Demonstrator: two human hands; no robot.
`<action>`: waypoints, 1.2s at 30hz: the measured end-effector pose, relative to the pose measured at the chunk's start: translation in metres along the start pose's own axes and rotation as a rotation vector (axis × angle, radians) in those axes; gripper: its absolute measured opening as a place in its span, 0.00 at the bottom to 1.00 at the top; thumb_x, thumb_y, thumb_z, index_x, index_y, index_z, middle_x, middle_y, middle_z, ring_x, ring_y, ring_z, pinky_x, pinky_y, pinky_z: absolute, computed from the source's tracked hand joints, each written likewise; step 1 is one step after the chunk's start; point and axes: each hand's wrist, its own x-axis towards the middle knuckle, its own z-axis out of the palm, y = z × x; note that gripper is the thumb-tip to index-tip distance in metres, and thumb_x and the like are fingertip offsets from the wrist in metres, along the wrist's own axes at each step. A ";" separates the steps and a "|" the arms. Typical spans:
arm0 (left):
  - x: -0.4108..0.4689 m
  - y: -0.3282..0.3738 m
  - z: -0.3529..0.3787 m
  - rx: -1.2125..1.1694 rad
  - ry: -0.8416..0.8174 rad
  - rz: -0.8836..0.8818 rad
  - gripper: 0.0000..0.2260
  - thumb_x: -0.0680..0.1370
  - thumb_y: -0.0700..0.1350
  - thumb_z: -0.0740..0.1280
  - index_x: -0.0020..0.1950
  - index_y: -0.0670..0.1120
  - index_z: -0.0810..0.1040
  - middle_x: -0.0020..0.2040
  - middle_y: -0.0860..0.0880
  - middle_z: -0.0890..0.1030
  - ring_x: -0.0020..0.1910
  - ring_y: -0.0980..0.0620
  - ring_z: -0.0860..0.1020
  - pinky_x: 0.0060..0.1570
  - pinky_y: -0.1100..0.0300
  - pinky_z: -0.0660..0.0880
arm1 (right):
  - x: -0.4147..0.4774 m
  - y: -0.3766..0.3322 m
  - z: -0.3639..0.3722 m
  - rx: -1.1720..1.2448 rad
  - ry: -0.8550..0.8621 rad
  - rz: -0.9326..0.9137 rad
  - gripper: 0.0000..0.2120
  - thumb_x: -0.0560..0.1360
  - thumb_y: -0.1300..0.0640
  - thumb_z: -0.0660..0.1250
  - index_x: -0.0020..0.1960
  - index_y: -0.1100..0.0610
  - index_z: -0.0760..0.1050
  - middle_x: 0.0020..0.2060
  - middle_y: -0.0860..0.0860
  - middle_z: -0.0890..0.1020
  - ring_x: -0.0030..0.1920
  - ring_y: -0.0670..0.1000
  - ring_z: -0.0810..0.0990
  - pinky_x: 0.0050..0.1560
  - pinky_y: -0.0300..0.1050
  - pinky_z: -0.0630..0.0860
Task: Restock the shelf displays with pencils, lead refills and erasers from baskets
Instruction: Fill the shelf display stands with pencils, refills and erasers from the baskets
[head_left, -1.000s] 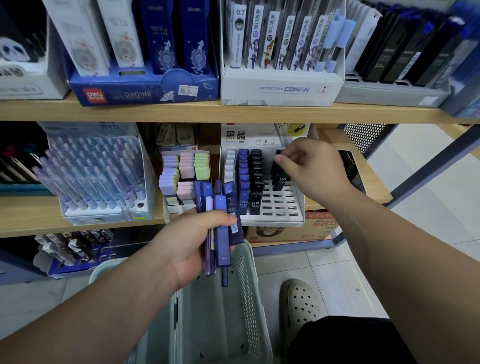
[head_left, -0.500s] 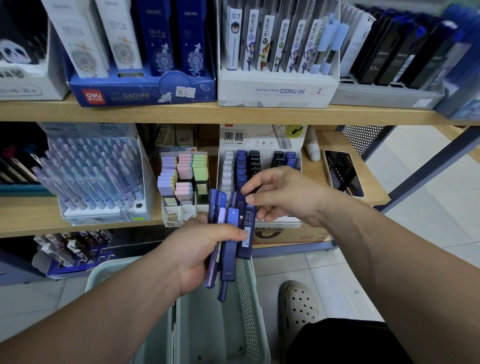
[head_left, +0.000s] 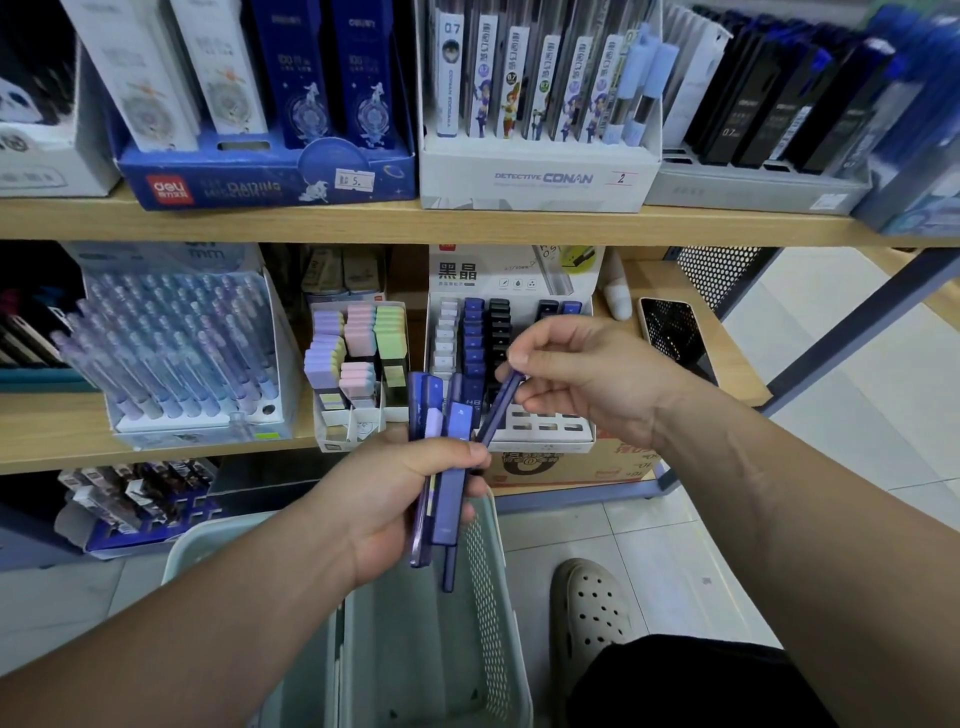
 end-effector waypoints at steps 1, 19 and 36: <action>0.000 -0.001 0.000 0.006 0.016 0.010 0.06 0.73 0.33 0.72 0.48 0.40 0.82 0.41 0.41 0.83 0.30 0.50 0.80 0.30 0.59 0.78 | 0.001 0.000 0.000 -0.015 0.017 0.005 0.06 0.76 0.67 0.70 0.52 0.61 0.79 0.45 0.61 0.85 0.34 0.49 0.83 0.39 0.41 0.83; 0.006 -0.003 -0.001 -0.071 0.076 -0.028 0.12 0.73 0.36 0.72 0.56 0.41 0.80 0.36 0.46 0.83 0.30 0.51 0.81 0.31 0.60 0.80 | 0.009 0.000 -0.071 -0.729 0.661 -0.335 0.09 0.75 0.63 0.74 0.54 0.55 0.84 0.44 0.50 0.84 0.43 0.51 0.83 0.51 0.45 0.82; 0.010 -0.002 -0.006 -0.068 0.066 -0.041 0.10 0.74 0.37 0.72 0.55 0.40 0.81 0.37 0.46 0.82 0.32 0.51 0.80 0.33 0.60 0.79 | 0.037 0.018 -0.064 -0.931 0.586 -0.381 0.10 0.76 0.64 0.72 0.57 0.59 0.84 0.48 0.52 0.85 0.48 0.48 0.82 0.53 0.37 0.77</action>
